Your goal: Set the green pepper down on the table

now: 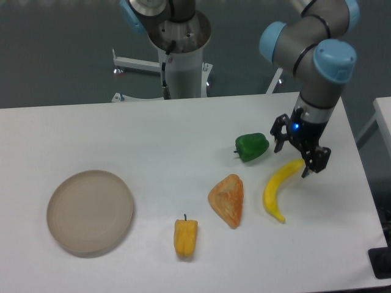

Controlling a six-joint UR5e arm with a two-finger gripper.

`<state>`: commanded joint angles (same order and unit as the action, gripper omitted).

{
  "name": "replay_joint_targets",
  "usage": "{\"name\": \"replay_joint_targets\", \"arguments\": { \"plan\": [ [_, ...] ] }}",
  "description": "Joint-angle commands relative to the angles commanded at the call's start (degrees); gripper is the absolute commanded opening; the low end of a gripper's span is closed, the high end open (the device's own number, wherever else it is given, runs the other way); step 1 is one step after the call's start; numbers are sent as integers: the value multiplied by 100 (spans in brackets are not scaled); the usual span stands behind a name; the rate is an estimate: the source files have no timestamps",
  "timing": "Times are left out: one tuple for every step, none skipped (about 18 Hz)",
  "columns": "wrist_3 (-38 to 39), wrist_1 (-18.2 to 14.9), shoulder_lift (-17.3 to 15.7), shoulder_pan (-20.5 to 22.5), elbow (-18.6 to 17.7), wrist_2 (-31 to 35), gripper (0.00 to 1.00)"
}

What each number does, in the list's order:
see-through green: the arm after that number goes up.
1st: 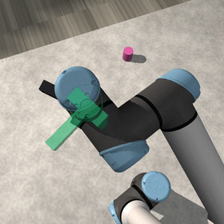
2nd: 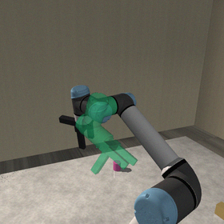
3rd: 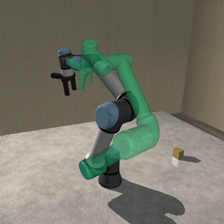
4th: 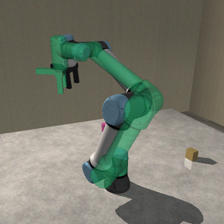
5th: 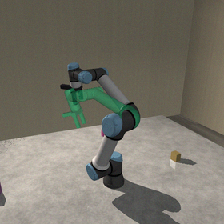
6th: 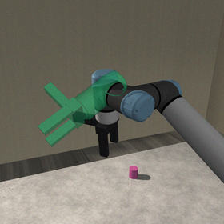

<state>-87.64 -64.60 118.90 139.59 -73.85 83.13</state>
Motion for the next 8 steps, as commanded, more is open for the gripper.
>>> {"name": "replay_joint_targets", "arguments": {
  "plan": [
    [132, 9, 89, -28, 107, 1, 100],
    [203, 26, 159, -63, 177, 10, 100],
    [221, 35, 186, -72, 204, 10, 100],
    [230, 44, 221, -81, 204, 10, 100],
    [230, 96, 256, -89, 222, 36, 100],
    [230, 166, 283, -107, 231, 80, 100],
    [230, 202, 292, -116, 231, 132, 100],
    [239, 202, 318, -124, 248, 168, 100]
  ]
}}
